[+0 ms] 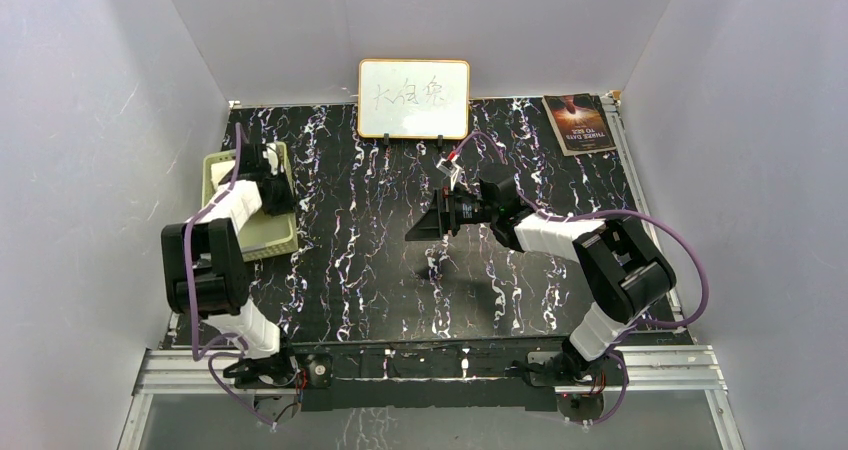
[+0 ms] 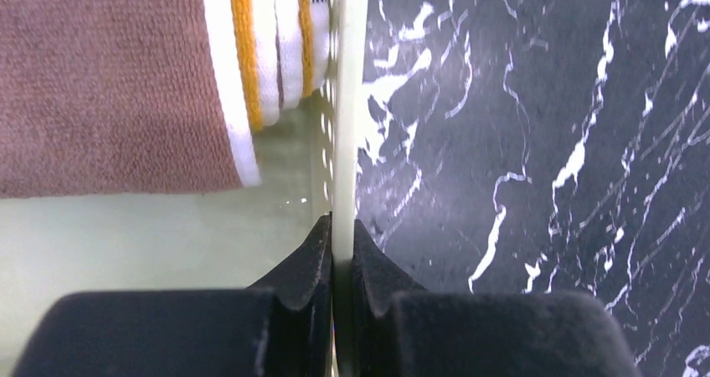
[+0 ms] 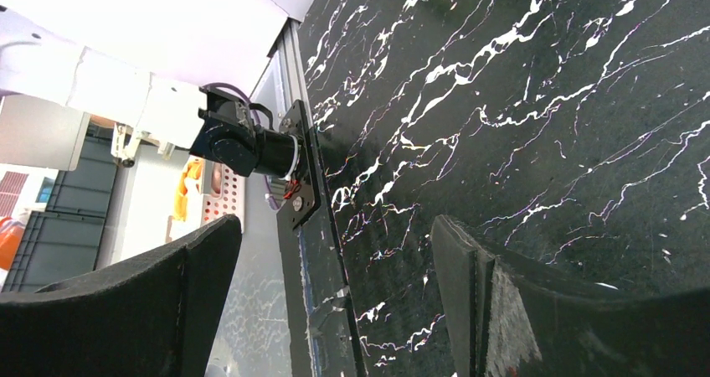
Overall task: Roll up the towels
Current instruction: Move the bin to the corner of the board, then reset both arms
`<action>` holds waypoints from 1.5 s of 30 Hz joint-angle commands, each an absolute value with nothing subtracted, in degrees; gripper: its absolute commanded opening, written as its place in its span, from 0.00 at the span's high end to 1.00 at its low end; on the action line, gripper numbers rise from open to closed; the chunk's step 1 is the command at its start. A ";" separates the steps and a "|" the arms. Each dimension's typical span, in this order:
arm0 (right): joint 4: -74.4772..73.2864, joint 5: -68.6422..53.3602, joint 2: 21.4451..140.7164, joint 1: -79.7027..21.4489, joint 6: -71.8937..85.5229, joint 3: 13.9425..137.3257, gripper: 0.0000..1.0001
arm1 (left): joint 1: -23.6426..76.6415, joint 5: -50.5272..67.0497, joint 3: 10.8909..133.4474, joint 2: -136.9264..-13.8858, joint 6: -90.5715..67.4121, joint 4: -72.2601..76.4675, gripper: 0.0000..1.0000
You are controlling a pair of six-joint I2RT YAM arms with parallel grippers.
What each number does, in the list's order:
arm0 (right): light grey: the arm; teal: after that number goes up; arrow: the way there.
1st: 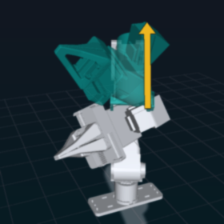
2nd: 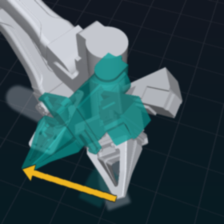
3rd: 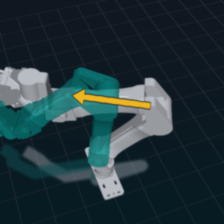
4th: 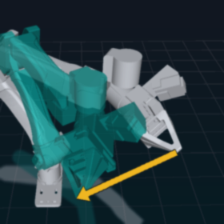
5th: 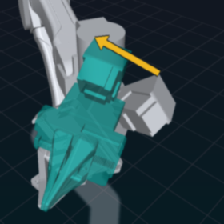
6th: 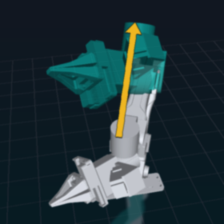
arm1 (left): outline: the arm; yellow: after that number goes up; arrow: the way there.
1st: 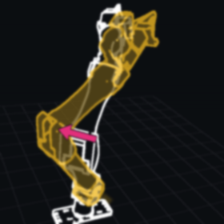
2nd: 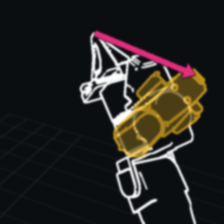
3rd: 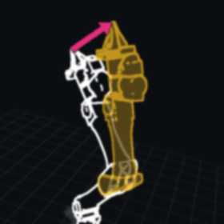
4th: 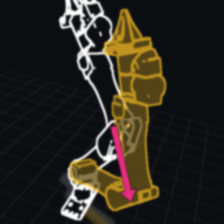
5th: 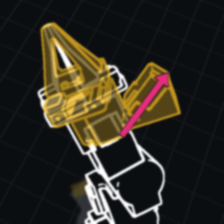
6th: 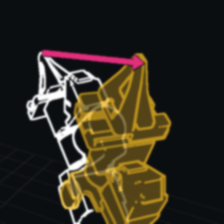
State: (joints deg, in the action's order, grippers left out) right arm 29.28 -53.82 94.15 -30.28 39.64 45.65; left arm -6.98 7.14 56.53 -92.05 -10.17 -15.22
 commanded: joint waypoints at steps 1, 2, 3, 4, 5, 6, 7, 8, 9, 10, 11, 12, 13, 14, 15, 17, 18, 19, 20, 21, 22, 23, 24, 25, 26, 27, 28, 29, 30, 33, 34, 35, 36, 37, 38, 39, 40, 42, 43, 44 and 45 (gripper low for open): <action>31.25 -53.22 95.23 -30.54 38.90 47.18 0.17 | -6.28 8.67 62.69 -98.56 -6.77 -17.03 1.00; 31.36 -53.20 95.33 -30.49 38.97 47.32 0.17 | -6.10 8.83 64.62 -100.08 -6.24 -17.24 1.00; 31.37 -53.21 95.47 -30.51 39.00 47.51 0.17 | -5.89 9.12 66.58 -101.84 -5.65 -17.52 1.00; 31.32 -53.26 95.50 -30.50 38.96 47.66 0.17 | -5.70 9.41 68.40 -103.44 -5.06 -17.65 1.00; 31.29 -53.22 95.58 -30.56 38.97 47.71 0.17 | -5.48 9.65 70.30 -105.01 -4.43 -17.81 1.00; 31.25 -53.14 95.55 -30.54 38.91 47.80 0.17 | -5.10 9.90 72.97 -106.65 -3.90 -18.24 1.00; 31.09 -53.04 95.56 -30.52 38.81 47.89 0.17 | -4.92 10.20 74.83 -108.19 -3.40 -18.54 1.00; 30.89 -53.04 95.55 -30.52 38.70 47.98 0.17 | -4.77 10.47 76.92 -109.81 -3.04 -18.79 1.00; 30.63 -52.99 95.59 -30.51 38.55 48.13 0.17 | -4.65 11.03 78.88 -111.44 -2.69 -19.10 1.00; 30.45 -52.93 95.63 -30.57 38.42 48.24 0.17 | -4.53 11.41 80.76 -112.98 -2.48 -19.44 1.00; 30.22 -52.90 95.71 -30.53 38.30 48.38 0.17 | -4.47 11.67 82.79 -115.00 -2.22 -19.89 1.00; 30.08 -52.80 95.84 -30.52 38.15 48.54 0.16 | -4.37 11.88 84.73 -116.41 -2.10 -20.33 1.00; 29.92 -52.82 95.92 -30.61 38.13 48.66 0.16 | -4.36 12.01 86.88 -118.00 -2.03 -20.62 1.00; 29.77 -52.76 96.09 -30.58 38.06 48.83 0.16 | -4.34 12.00 89.02 -119.54 -2.03 -21.18 1.00; 29.59 -52.74 96.13 -30.63 38.06 49.05 0.16 | -4.37 11.85 91.14 -121.06 -2.02 -21.80 1.00; 29.00 -52.73 96.24 -30.57 37.98 49.49 0.16 | -4.34 11.09 95.58 -124.19 -2.16 -23.51 1.00; 28.69 -52.78 96.28 -30.54 37.97 49.66 0.04 | -4.33 10.89 97.48 -125.35 -2.16 -24.05 1.00; 28.38 -52.86 96.36 -30.58 37.90 49.86 0.02 | -4.36 10.88 99.10 -126.20 -2.13 -24.04 1.00; 28.16 -52.78 96.35 -30.51 37.94 49.97 0.02 | -4.33 10.75 99.95 -126.81 -2.12 -24.12 1.00; 28.01 -52.82 96.33 -30.61 37.84 50.09 0.02 | -4.32 10.68 100.75 -127.31 -2.11 -24.21 1.00; 27.70 -52.77 96.25 -30.58 37.69 50.24 0.02 | -4.31 10.60 101.40 -127.50 -2.18 -24.33 1.00; 27.11 -52.56 96.09 -30.54 37.40 50.41 0.02 | -4.32 10.49 101.86 -127.50 -2.28 -24.35 0.95; 26.20 -52.31 95.88 -30.51 36.80 50.64 0.02 | -4.34 10.58 102.04 -127.12 -2.30 -24.30 0.88; 25.40 -52.03 95.55 -30.47 36.03 50.89 0.02 | -4.39 10.75 102.04 -126.58 -2.19 -24.20 0.79; 24.32 -51.83 95.32 -30.57 35.51 51.14 0.02 | -4.32 10.95 102.12 -125.82 -2.12 -24.17 0.73; 23.16 -51.80 94.84 -30.50 34.90 51.61 0.02 | -4.35 11.06 102.13 -124.81 -1.95 -24.17 0.70; 21.85 -51.47 94.44 -30.50 34.17 52.28 0.02 | -4.33 11.07 102.13 -123.75 -1.87 -24.17 0.66; 20.26 -50.93 93.80 -30.49 33.20 52.96 0.02 | -4.35 11.03 102.06 -122.33 -1.89 -24.05 0.58; 18.77 -50.18 93.12 -30.49 32.10 53.80 0.02 | -4.32 10.95 102.09 -120.74 -1.85 -23.94 0.19; 15.02 -47.63 90.77 -30.49 29.29 55.74 0.02 | -4.37 10.47 102.03 -115.71 -1.81 -23.94 0.02; 13.63 -46.59 90.00 -30.53 28.18 56.37 0.02 | -4.36 10.38 102.00 -113.82 -1.79 -24.03 0.01; 12.17 -45.25 89.23 -30.44 27.07 57.08 0.02 | -4.37 10.25 101.91 -112.00 -1.82 -24.24 0.02; 10.97 -43.86 88.50 -30.37 26.32 57.81 0.02 | -4.36 10.28 101.81 -109.88 -1.82 -24.50 0.02; 9.45 -42.65 87.74 -30.14 25.43 58.61 0.02 | -4.38 10.23 101.35 -107.72 -2.02 -24.78 0.01; 8.23 -41.49 86.83 -29.64 24.91 59.30 0.02 | -4.36 10.31 100.69 -105.51 -2.21 -24.94 0.02; 7.31 -39.83 85.93 -29.05 24.84 59.74 0.02 | -4.37 10.70 99.37 -102.98 -2.43 -24.89 0.02; 6.70 -37.27 84.75 -28.35 25.67 60.06 0.02 | -4.35 11.51 97.64 -100.33 -2.54 -24.34 0.02; 5.37 -35.05 83.32 -25.86 29.30 61.00 0.02 | -4.38 12.96 93.32 -94.95 -3.20 -22.99 0.02; 4.33 -37.41 83.29 -23.52 30.51 62.17 0.02 | -4.37 13.57 91.11 -92.22 -3.74 -22.30 0.02; 3.00 -39.92 83.32 -20.14 31.53 63.14 0.02 | -4.31 14.18 88.50 -88.57 -4.42 -21.23 0.02; 2.52 -41.60 83.13 -18.10 32.53 63.67 0.02 | -4.37 14.90 86.17 -85.95 -5.12 -20.57 0.02</action>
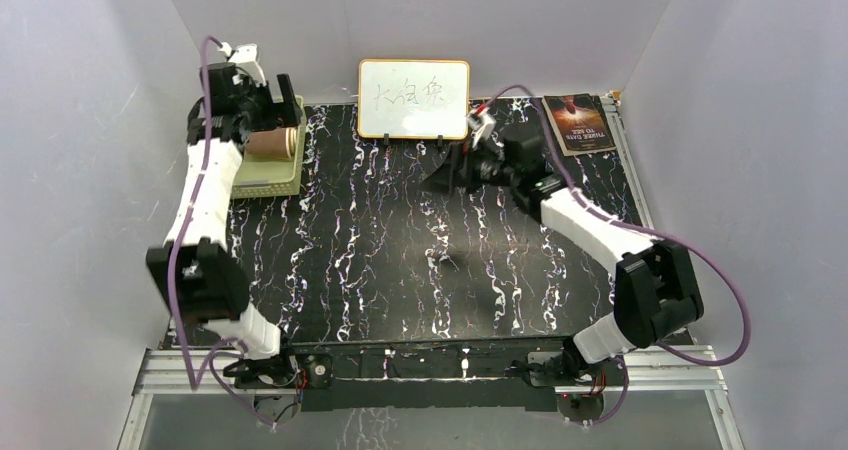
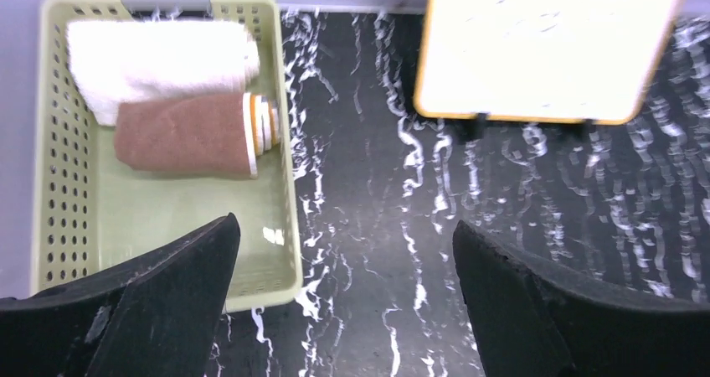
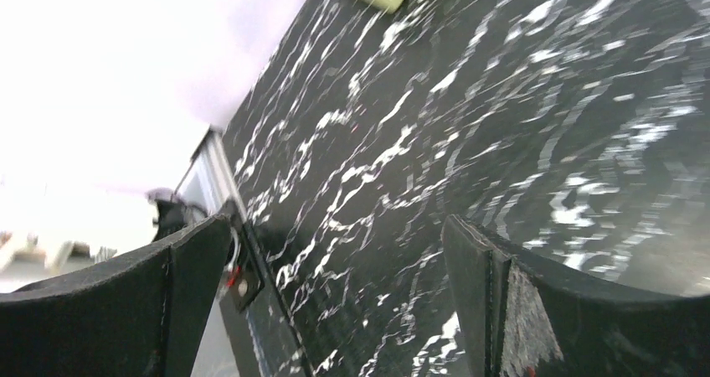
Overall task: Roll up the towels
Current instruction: Reset both arms
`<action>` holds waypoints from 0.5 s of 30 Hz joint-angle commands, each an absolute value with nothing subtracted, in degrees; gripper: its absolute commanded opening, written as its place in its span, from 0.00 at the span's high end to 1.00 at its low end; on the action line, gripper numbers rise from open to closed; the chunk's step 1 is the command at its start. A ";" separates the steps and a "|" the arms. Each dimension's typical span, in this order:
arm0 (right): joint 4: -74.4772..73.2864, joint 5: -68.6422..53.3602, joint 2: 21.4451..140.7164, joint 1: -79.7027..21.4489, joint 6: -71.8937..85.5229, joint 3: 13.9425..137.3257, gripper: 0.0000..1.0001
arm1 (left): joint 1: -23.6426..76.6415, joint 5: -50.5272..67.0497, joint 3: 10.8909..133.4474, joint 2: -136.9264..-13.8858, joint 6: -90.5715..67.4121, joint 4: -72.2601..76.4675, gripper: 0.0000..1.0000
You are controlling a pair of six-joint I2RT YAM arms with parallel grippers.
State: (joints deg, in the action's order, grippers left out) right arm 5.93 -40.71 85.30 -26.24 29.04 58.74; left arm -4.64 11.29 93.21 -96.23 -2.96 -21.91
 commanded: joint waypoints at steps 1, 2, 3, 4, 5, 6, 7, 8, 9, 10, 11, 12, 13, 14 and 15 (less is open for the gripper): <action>1.61 -41.50 82.54 -16.31 32.92 64.09 0.02 | -4.34 15.66 83.75 -83.66 -5.83 -20.29 0.02; 0.15 -39.76 81.81 -15.29 32.32 64.46 0.02 | -4.37 16.73 81.63 -81.33 -6.49 -20.29 0.01; -1.61 -36.16 80.74 -14.77 30.48 64.97 0.02 | -4.41 18.13 79.71 -79.33 -7.14 -20.44 0.01; -3.40 -34.00 79.61 -14.66 28.58 65.28 0.02 | -4.48 19.90 77.69 -77.08 -7.48 -20.50 0.02; -5.17 -29.17 78.30 -14.67 27.20 65.31 0.02 | -4.49 22.11 75.84 -74.95 -8.31 -20.44 0.01; -6.01 -25.27 76.86 -14.68 26.78 65.12 0.02 | -4.51 24.78 73.96 -73.23 -8.72 -20.42 0.02; -6.51 -21.66 75.43 -14.66 26.55 64.60 0.02 | -4.44 25.39 72.14 -71.47 -9.79 -20.20 0.02; -6.46 -18.91 73.73 -14.67 26.04 63.72 0.02 | -4.46 25.74 70.66 -70.01 -10.99 -20.33 0.02; -6.30 -17.05 72.07 -14.68 25.52 62.85 0.02 | -4.41 25.71 69.17 -68.76 -11.56 -20.82 0.02; -5.98 -15.77 70.16 -14.68 25.20 61.94 0.02 | -4.44 26.08 67.99 -67.37 -11.79 -21.06 0.02; -5.53 -14.59 68.78 -14.66 25.19 61.00 0.02 | -4.37 26.08 66.70 -66.01 -11.78 -20.67 0.02; -5.16 -13.92 67.68 -14.67 25.22 60.21 0.02 | -4.24 25.36 65.15 -64.19 -12.14 -19.71 0.02; -5.11 -13.45 66.82 -14.66 25.22 59.59 0.02 | -3.83 23.63 63.76 -62.46 -13.36 -18.58 0.02; -5.14 -13.33 66.32 -14.67 25.22 59.10 0.02 | -3.57 22.53 63.01 -60.92 -14.32 -17.98 0.02; -5.33 -13.10 66.01 -14.68 25.22 58.70 0.02 | -3.39 21.84 62.53 -59.66 -14.67 -17.67 0.02</action>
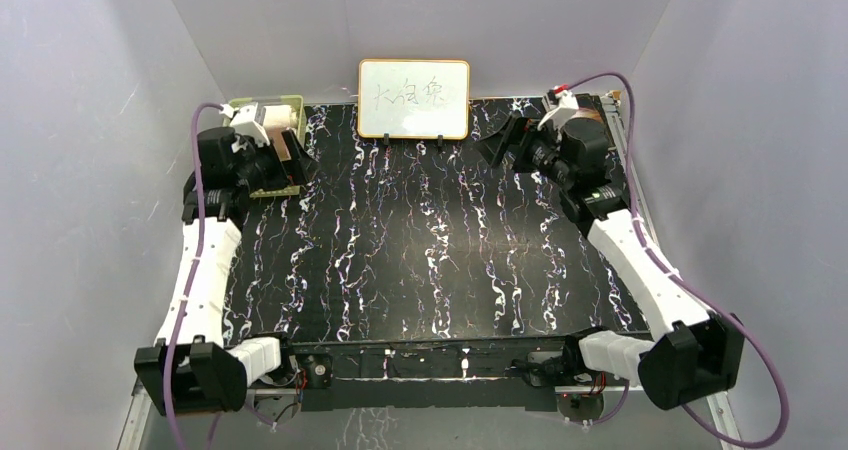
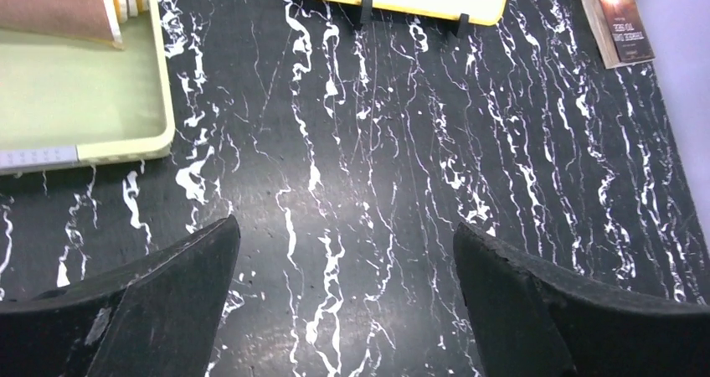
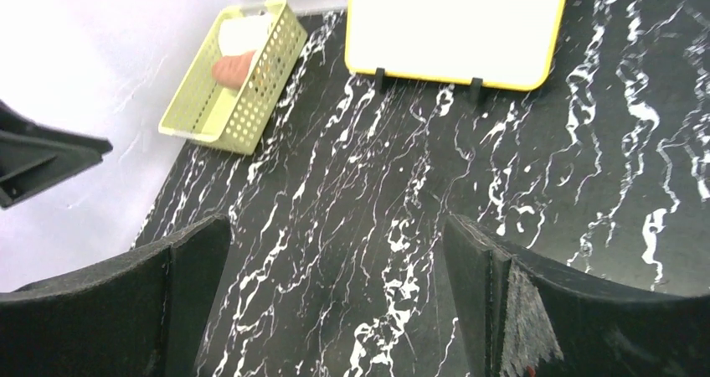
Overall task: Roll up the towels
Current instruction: Reset both arms
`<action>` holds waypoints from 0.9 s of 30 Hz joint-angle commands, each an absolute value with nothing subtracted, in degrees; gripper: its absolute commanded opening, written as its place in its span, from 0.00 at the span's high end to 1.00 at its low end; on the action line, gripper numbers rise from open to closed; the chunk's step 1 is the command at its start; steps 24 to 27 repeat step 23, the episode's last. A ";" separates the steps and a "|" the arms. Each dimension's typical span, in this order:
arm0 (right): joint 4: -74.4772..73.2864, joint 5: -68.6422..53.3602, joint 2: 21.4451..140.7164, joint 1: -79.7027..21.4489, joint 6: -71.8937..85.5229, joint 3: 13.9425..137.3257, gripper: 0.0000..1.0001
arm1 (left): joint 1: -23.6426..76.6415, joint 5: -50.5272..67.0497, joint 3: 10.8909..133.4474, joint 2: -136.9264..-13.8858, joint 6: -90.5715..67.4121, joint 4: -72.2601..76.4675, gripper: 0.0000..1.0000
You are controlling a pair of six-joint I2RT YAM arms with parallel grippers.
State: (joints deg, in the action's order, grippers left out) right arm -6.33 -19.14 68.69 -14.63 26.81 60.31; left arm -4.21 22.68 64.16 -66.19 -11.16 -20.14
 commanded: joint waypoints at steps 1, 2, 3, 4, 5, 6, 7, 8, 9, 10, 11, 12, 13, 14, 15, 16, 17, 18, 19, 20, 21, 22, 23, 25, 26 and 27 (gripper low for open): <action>-5.52 -12.92 65.83 -14.66 25.22 58.45 0.02 | -3.36 20.97 62.22 -58.43 -15.32 -17.40 0.02; -5.66 -13.03 65.81 -14.67 25.22 58.30 0.02 | -3.34 20.30 62.21 -57.28 -15.75 -17.39 0.02; -5.95 -13.19 65.88 -14.68 25.30 58.26 0.02 | -3.29 19.76 62.27 -55.99 -15.73 -17.36 0.02; -6.33 -13.39 65.92 -14.68 25.38 58.27 0.02 | -3.25 18.99 62.07 -55.37 -15.73 -17.18 0.02; -6.39 -13.54 65.96 -14.66 25.44 58.23 0.02 | -3.21 18.79 62.17 -55.00 -15.58 -17.32 0.02; -6.42 -13.74 65.91 -14.67 25.60 58.15 0.02 | -3.21 18.43 62.33 -54.92 -15.12 -17.66 0.02; -6.27 -13.89 65.92 -14.67 25.92 57.99 0.02 | -3.20 18.19 62.47 -54.87 -15.02 -17.74 0.02; -6.04 -13.91 65.76 -14.67 26.21 57.74 0.02 | -3.23 17.96 62.55 -54.84 -15.10 -17.69 0.02; -5.71 -13.89 65.69 -14.68 26.35 57.50 0.02 | -3.25 17.77 62.70 -54.84 -15.19 -17.66 0.02; -5.37 -13.89 65.51 -14.66 26.44 57.18 0.02 | -3.23 17.76 62.72 -54.85 -15.28 -17.62 0.02; -5.16 -13.89 65.44 -14.67 26.59 56.89 0.02 | -3.25 17.69 62.75 -54.86 -15.29 -17.41 0.02; -5.11 -13.77 65.30 -14.61 26.55 56.68 0.02 | -3.21 17.68 62.68 -54.83 -15.29 -17.12 0.02; -5.16 -13.45 65.08 -14.67 26.47 56.55 0.02 | -3.24 17.62 62.71 -54.77 -15.29 -16.92 0.02; -5.18 -13.30 64.85 -14.68 26.38 56.54 0.02 | -3.25 17.75 62.75 -54.76 -15.17 -16.74 0.02; -5.12 -13.17 64.63 -14.68 26.27 56.47 0.02 | -3.25 18.01 62.71 -54.77 -14.87 -16.44 0.02; -5.06 -12.96 64.34 -14.68 26.01 56.43 0.02 | -3.22 18.09 62.56 -54.80 -14.70 -16.06 0.02; -4.95 -12.80 64.08 -14.68 25.82 56.30 0.02 | -3.20 18.04 62.31 -54.76 -14.76 -15.55 0.02; -4.74 -12.69 63.93 -14.68 25.76 56.14 0.02 | -3.25 18.17 62.08 -54.87 -14.84 -14.99 0.02; -4.44 -12.75 63.75 -14.68 25.80 55.93 0.02 | -3.25 18.84 61.93 -54.96 -14.67 -14.50 0.02; -4.04 -13.05 63.65 -14.68 26.02 55.74 0.02 | -3.25 19.59 61.65 -54.89 -14.60 -13.71 0.02; -3.68 -13.50 63.66 -14.68 26.35 55.57 0.02 | -3.25 19.79 61.42 -54.78 -14.94 -12.85 0.02; -3.54 -13.91 63.69 -14.63 26.72 55.54 0.02 | -3.24 19.83 61.40 -54.83 -15.49 -12.25 0.02; -3.52 -14.23 63.83 -14.65 26.82 55.59 0.02 | -3.24 19.71 61.54 -54.72 -15.48 -11.86 0.02; -3.52 -14.23 63.83 -14.65 26.82 55.59 0.02 | -3.24 19.71 61.54 -54.72 -15.48 -11.86 0.02; -3.52 -14.23 63.83 -14.65 26.82 55.59 0.02 | -3.24 19.71 61.54 -54.72 -15.48 -11.86 0.02; -3.52 -14.23 63.83 -14.65 26.82 55.59 0.02 | -3.24 19.71 61.54 -54.72 -15.48 -11.86 0.02</action>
